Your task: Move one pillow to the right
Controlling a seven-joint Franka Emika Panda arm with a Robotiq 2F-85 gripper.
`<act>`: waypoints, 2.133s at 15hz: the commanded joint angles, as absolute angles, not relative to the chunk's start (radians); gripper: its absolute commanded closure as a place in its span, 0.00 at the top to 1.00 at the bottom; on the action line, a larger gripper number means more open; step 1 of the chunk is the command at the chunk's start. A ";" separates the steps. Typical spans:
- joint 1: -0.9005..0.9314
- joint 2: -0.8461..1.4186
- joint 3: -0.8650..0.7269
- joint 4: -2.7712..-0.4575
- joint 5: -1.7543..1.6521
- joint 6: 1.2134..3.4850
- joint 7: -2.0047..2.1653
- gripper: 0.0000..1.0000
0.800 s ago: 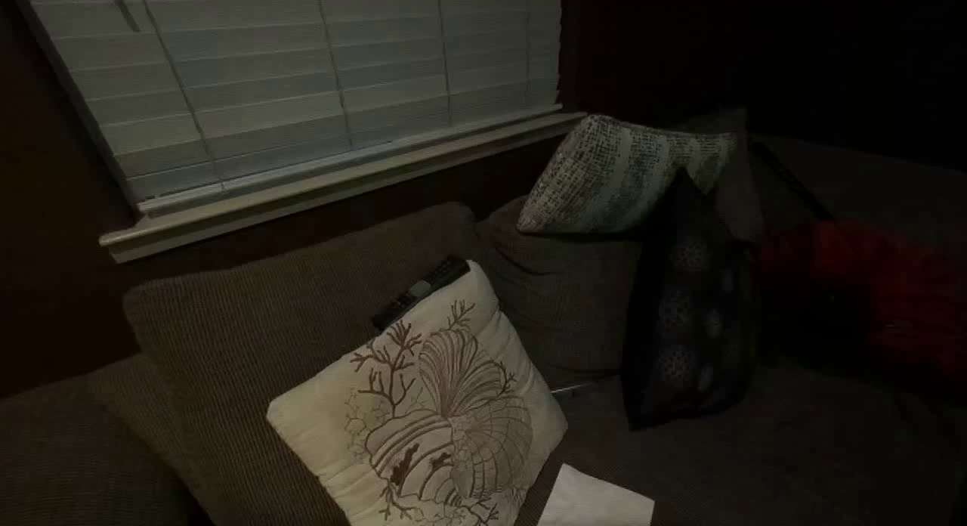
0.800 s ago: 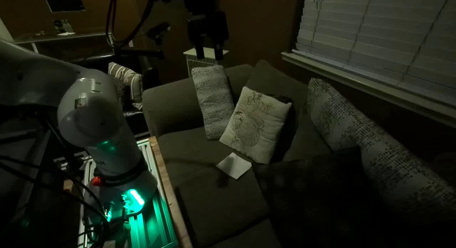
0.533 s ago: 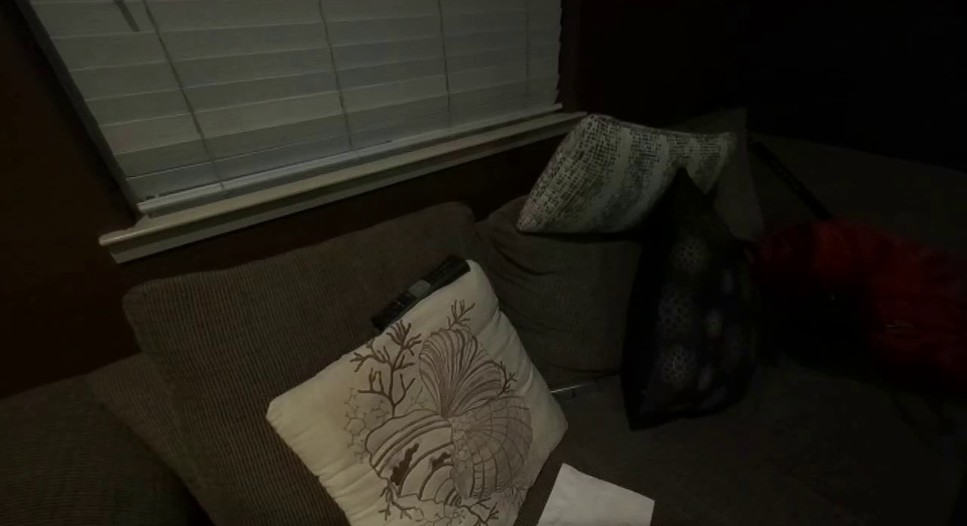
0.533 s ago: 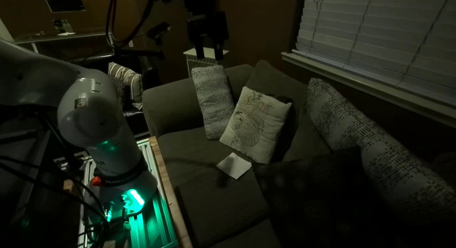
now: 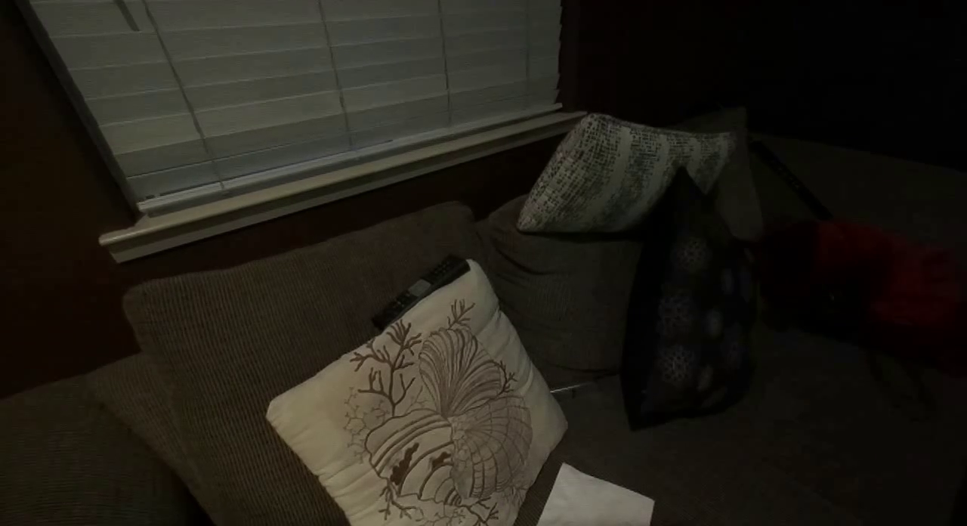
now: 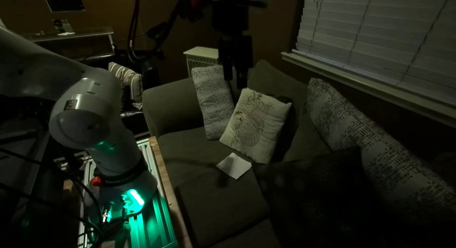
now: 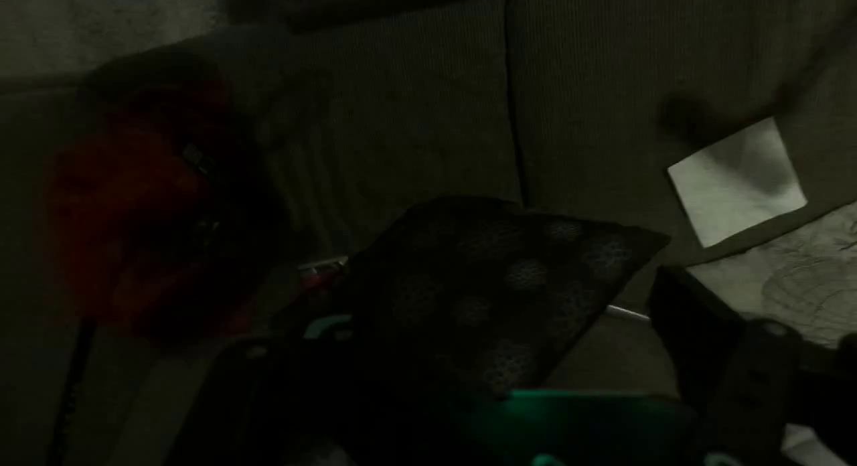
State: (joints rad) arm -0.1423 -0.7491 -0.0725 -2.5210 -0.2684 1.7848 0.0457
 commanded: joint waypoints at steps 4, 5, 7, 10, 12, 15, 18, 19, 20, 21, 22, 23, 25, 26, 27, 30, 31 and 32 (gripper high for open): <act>-0.265 -0.616 -0.172 -2.477 -0.302 1.868 0.078 1.00; -0.274 -0.594 -0.177 -2.459 -0.302 1.868 0.082 1.00; -0.275 -0.572 -0.173 -2.441 -0.303 1.868 0.095 1.00; -0.290 -0.443 -0.105 -2.367 -0.281 1.822 0.341 1.00; -0.294 -0.342 -0.091 -2.288 -0.284 1.871 0.460 1.00; -0.291 -0.180 -0.082 -2.136 -0.289 1.928 0.628 1.00; -0.273 -0.017 -0.102 -1.957 -0.287 1.928 0.781 1.00; -0.271 0.023 -0.117 -1.899 -0.292 1.904 0.817 1.00; -0.265 0.073 -0.130 -1.841 -0.296 1.882 0.860 1.00; -0.247 -0.037 -0.136 -1.982 -0.297 1.939 0.788 1.00; -0.243 -0.004 -0.146 -1.949 -0.296 1.937 0.794 1.00; -0.241 0.007 -0.150 -1.947 -0.296 1.939 0.792 1.00; -0.238 -0.001 -0.150 -1.957 -0.296 1.939 0.792 1.00; -0.236 -0.004 -0.151 -1.979 -0.300 1.998 0.943 1.00; -0.236 0.009 -0.158 -1.983 -0.272 2.021 0.972 1.00; -0.243 0.053 -0.182 -2.006 -0.291 2.163 1.113 1.00; -0.246 0.070 -0.194 -2.016 -0.310 2.229 1.156 1.00; -0.247 0.092 -0.208 -2.020 -0.325 2.291 1.201 1.00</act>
